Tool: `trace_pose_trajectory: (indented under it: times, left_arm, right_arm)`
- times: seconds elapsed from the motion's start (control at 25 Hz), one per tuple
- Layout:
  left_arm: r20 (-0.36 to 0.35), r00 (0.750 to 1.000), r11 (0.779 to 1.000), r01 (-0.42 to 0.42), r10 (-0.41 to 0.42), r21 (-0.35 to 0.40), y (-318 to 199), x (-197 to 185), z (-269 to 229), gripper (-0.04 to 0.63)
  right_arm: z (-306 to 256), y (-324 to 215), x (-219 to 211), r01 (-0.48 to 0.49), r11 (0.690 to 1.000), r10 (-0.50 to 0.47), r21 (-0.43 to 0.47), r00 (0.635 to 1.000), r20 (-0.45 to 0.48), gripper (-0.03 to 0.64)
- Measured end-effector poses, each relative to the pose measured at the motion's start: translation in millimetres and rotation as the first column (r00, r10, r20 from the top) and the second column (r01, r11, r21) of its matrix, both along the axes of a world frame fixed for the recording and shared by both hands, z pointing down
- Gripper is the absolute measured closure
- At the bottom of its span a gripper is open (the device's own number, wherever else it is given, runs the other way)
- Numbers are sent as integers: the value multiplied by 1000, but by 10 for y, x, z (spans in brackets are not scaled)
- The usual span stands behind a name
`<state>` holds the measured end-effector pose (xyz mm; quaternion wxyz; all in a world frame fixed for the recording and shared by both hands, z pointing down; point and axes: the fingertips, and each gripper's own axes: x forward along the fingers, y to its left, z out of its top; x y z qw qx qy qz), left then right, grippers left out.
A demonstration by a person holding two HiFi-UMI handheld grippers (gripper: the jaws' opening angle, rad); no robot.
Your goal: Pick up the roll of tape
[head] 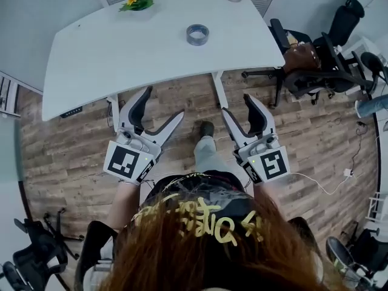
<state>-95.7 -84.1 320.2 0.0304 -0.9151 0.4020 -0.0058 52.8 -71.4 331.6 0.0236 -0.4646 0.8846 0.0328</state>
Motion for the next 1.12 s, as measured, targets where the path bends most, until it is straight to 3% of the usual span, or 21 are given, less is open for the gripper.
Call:
trace_pose_trajectory:
  times: [0.64, 1.12]
  left_arm:
    - [7, 996, 996, 86, -86, 32, -1967, 520, -245, 227]
    - [51, 996, 995, 80, -77, -51, -2711, 613, -9, 224]
  right_arm:
    - [-265, -2190, 422, 141, 990, -141, 27, 990, 2, 379]
    - [-142, -3028, 408, 213, 977, -213, -14, 977, 0, 379]
